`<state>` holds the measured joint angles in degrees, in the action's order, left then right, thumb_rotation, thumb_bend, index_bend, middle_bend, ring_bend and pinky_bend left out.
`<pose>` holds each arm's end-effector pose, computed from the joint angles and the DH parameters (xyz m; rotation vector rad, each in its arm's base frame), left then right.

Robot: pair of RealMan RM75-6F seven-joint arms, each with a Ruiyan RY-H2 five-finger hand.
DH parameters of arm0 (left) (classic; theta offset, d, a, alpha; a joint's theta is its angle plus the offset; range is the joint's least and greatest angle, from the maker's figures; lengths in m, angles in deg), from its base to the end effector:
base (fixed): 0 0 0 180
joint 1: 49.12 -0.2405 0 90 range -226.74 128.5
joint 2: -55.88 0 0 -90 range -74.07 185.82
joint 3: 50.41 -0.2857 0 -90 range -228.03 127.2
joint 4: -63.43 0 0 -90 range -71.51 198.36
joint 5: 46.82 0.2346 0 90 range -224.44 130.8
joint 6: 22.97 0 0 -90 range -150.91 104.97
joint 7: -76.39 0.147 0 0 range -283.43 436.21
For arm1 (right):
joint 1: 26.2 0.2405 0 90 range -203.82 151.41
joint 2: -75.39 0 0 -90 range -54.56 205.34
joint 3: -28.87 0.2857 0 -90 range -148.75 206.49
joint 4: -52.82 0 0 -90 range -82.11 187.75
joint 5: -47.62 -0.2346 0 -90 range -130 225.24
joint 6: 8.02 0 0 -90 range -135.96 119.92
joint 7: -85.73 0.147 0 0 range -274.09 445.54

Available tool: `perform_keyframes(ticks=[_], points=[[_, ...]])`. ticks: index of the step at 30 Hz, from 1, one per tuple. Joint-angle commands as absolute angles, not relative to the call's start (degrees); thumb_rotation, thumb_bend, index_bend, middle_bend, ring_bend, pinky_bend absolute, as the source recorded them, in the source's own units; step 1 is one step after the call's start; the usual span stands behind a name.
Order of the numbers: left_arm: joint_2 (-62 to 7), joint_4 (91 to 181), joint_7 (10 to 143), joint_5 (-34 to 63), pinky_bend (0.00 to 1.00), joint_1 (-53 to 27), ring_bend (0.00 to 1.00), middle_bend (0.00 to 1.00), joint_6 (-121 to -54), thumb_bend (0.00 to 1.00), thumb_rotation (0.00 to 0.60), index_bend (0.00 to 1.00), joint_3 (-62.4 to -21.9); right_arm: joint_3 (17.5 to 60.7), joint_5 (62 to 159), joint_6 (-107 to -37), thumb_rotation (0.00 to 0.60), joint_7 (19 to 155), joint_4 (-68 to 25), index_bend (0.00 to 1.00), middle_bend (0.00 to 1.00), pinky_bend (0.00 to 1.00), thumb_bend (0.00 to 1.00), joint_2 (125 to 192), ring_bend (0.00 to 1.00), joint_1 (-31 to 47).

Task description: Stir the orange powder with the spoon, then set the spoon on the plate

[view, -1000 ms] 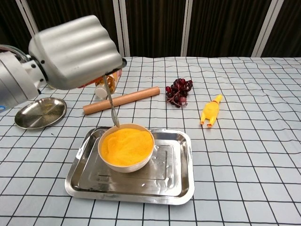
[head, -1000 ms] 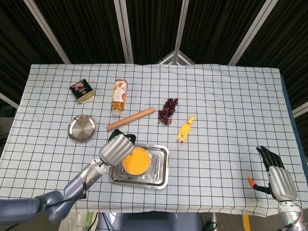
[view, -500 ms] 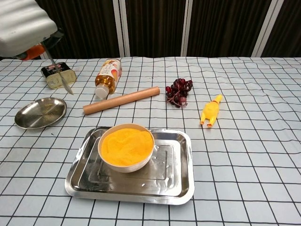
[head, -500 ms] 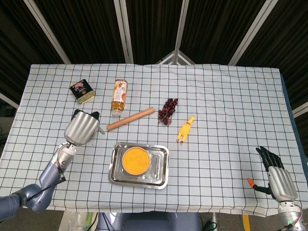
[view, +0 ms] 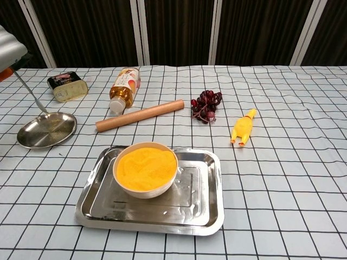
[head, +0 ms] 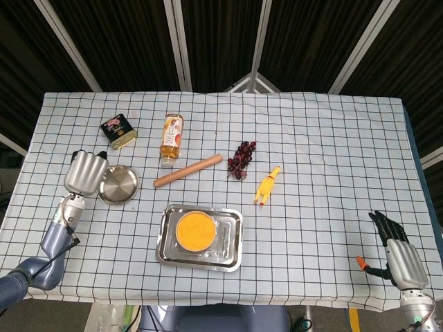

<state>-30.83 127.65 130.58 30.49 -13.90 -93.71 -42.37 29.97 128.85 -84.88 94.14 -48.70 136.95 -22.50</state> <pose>-0.2693 0.3956 0.0456 -1.6363 0.0852 -0.3401 -0.3386 -0.1688 0.1289 1.2951 -1.2856 0.9330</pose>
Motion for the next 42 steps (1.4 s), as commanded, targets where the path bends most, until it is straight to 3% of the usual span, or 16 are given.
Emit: perform_keyframes(ticks=[1,11,17,32,42], points=[[-35.2,120.8,126.7,30.0,1.0,-13.8,1.0,1.0,-92.2,0.58,0.6,0.81,-43.2,29.9,128.9,-84.8,0.6,94.2,-48.8,0.0,0.0,0.0,0.32,136.9,0.0,-22.5],[-42.6,107.4,121.3,32.1,1.0,-12.9,1.0,1.0,-91.5,0.57,0.6,0.79,-44.5,30.1,128.4,-84.5,0.6,94.4,-48.6,0.0,0.0,0.0,0.32,136.9,0.0,-22.3],[-44.4,104.2,118.3,33.2,1.0,-13.4,1.0,1.0,-92.6,0.54,0.6,0.77,-45.0,30.1,128.6,-84.7,0.6,94.6,-48.7,0.0,0.0,0.0,0.32,136.7,0.0,-22.5],[-40.7,108.4,117.4,34.9,1.0,-16.0,1.0,1.0,-95.2,0.37,0.6,0.65,-46.4,30.0,128.8,-85.6,0.6,94.4,-49.0,0.0,0.0,0.0,0.32,136.7,0.0,-23.0],[-36.0,114.6,118.3,34.3,1.0,-17.5,1.0,1.0,-96.3,0.23,0.6,0.5,-45.6,29.9,128.7,-85.6,0.6,94.3,-49.4,0.0,0.0,0.0,0.32,136.7,0.0,-23.2]])
